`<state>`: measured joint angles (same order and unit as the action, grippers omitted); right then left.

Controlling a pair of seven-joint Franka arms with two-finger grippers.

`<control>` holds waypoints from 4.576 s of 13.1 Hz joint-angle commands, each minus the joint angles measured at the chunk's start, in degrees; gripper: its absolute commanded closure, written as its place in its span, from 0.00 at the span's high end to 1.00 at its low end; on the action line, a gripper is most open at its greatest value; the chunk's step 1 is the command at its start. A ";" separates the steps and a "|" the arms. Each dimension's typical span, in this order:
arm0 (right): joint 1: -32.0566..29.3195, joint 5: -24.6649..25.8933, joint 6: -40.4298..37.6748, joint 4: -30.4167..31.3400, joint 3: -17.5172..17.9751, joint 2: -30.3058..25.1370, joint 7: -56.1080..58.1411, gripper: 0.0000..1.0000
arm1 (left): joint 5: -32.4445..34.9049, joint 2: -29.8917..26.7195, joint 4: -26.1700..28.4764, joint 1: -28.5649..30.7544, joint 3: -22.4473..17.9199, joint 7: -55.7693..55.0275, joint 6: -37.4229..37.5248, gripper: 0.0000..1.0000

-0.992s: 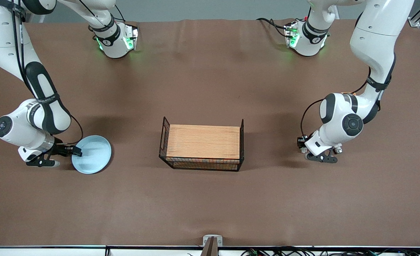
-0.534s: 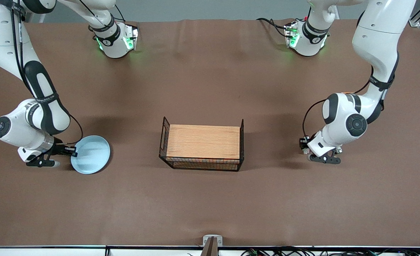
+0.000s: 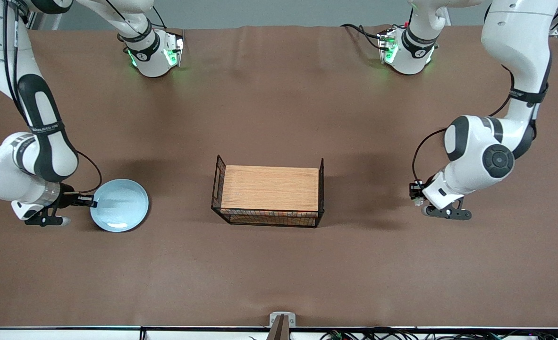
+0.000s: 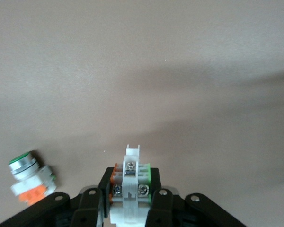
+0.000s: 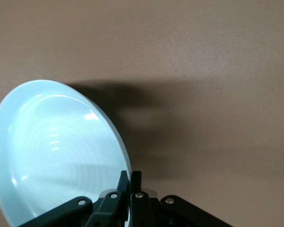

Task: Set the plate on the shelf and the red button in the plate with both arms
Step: 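Lift the plate with the right gripper while the left gripper lifts the button, then lower the plate into the basket and open the right gripper, then withdraw the right gripper while the left gripper carries the button over the plate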

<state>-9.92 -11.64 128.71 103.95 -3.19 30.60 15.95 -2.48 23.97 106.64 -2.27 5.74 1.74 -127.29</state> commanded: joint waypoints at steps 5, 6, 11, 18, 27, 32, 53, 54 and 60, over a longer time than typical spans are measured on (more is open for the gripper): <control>2.52 0.04 -27.07 -0.15 0.81 -20.46 -27.06 0.00 | -0.24 -1.73 -17.50 0.08 -0.03 -5.77 26.88 0.24; 4.02 0.04 -30.24 -0.41 0.90 -23.27 -32.86 0.00 | -0.24 -2.26 -19.35 -0.10 0.24 -8.14 29.70 0.24; 17.28 -0.57 -40.12 -0.50 1.08 -34.62 -68.96 0.00 | -0.95 -7.70 -22.18 -0.54 4.27 -20.60 35.88 0.25; 41.17 -0.23 -29.78 -0.24 1.17 -35.79 -114.95 0.00 | -4.71 -10.35 -22.27 -0.45 11.40 -42.86 36.06 0.25; 58.61 14.80 -16.12 -9.79 1.25 -16.74 -152.86 0.00 | -10.00 -9.56 -23.41 -1.15 12.63 -65.97 31.76 0.25; 58.96 17.53 -13.24 -15.01 1.16 -8.63 -157.62 0.00 | -9.65 -9.03 -23.50 -4.66 12.81 -80.12 27.89 0.25; 57.73 23.33 -8.65 -16.06 0.73 -2.03 -157.72 1.00 | -6.92 -4.73 -25.78 -8.80 12.72 -93.33 20.68 0.25; 57.65 23.33 -8.57 -16.15 0.72 -2.03 -157.89 1.00 | -6.92 -4.64 -25.87 -8.80 12.72 -93.33 20.68 0.25; 53.61 19.47 -11.63 -22.64 1.25 -2.91 -154.15 1.00 | -6.92 -4.64 -25.78 -8.89 12.72 -94.12 20.68 0.25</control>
<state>46.28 9.62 119.49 84.47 -2.96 27.65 -140.33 -10.55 18.82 82.21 -10.64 18.52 -90.82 -106.60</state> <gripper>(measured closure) 0.000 0.665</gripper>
